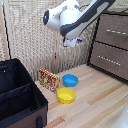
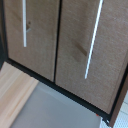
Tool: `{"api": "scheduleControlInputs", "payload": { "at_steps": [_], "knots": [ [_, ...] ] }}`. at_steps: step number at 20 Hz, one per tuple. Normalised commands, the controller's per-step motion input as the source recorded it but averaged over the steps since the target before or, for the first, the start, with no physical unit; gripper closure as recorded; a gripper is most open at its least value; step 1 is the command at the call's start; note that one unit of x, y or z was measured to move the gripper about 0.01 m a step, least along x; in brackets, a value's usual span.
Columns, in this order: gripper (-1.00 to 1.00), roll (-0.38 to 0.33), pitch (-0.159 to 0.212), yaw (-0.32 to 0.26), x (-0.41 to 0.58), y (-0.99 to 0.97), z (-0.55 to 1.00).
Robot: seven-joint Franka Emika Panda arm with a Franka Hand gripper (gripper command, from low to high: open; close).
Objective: Locate and clasp the grip of the topmost drawer. Steadily and circumspectly yank the drawer open. Discover and seize the nutrition bar using your clamp. Deposit the nutrition bar in the accessible drawer. Unclench the nutrition bar.
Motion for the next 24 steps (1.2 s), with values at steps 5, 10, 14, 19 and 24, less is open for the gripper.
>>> {"api": "scheduleControlInputs", "payload": {
  "at_steps": [5,10,14,19,24],
  "knots": [
    [-1.0,-0.208,-0.052,0.116,-0.155,-0.58,0.04],
    [-1.0,-0.216,-0.049,0.105,-0.289,-0.58,0.0],
    [-1.0,-0.256,-0.054,0.073,-0.491,-0.53,0.0],
    [-1.0,-0.234,-0.062,0.083,-0.523,-0.53,-0.01],
    [-1.0,-0.079,-0.009,0.175,-0.109,-0.63,-0.16]
  ]
}}
